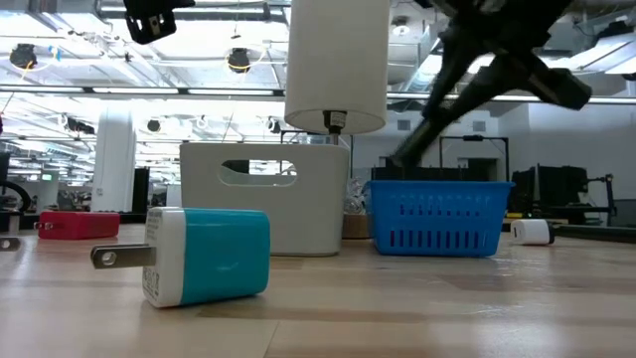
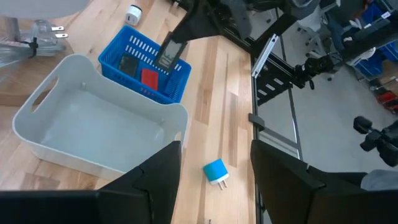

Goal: Pick & Place Office items
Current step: Put the black digital clock into the blue bin

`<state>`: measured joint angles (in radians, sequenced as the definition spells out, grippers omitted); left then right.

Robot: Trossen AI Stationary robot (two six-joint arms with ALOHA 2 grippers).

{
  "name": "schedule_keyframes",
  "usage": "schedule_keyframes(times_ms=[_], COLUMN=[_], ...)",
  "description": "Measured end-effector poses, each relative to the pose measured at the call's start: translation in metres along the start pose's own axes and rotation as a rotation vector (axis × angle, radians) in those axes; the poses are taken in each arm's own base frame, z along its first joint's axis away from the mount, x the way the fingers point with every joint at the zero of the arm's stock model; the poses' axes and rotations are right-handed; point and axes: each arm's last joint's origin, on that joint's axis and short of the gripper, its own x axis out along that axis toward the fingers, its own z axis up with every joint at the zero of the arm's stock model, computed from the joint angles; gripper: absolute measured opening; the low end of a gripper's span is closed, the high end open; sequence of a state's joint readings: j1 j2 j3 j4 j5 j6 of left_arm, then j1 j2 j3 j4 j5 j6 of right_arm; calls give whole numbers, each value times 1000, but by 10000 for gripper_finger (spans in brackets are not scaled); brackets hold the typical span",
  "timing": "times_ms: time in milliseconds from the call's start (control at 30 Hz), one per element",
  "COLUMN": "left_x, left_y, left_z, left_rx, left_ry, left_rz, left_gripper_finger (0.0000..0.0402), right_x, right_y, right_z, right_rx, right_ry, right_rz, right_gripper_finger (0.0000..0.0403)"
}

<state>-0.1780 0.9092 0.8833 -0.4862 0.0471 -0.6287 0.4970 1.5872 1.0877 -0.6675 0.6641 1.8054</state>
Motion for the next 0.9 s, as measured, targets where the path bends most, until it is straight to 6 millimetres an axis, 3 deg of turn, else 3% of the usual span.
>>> schedule_keyframes(times_ms=[267, 467, 900], left_x=[0, 0, 0], left_y=[-1, -1, 0], left_z=[1, 2, 3], left_rx=[-3, -3, -17], left_ry=[-16, -26, -36], left_rz=[-7, 0, 10], left_gripper_finger=[191, 191, 191], right_x=[0, 15, 20], right_y=[-29, -43, -46], right_z=[4, 3, 1], right_rx=[129, 212, 205], right_ry=[3, 17, 26], right_rz=[78, 147, 182], right_gripper_finger=[53, 53, 68])
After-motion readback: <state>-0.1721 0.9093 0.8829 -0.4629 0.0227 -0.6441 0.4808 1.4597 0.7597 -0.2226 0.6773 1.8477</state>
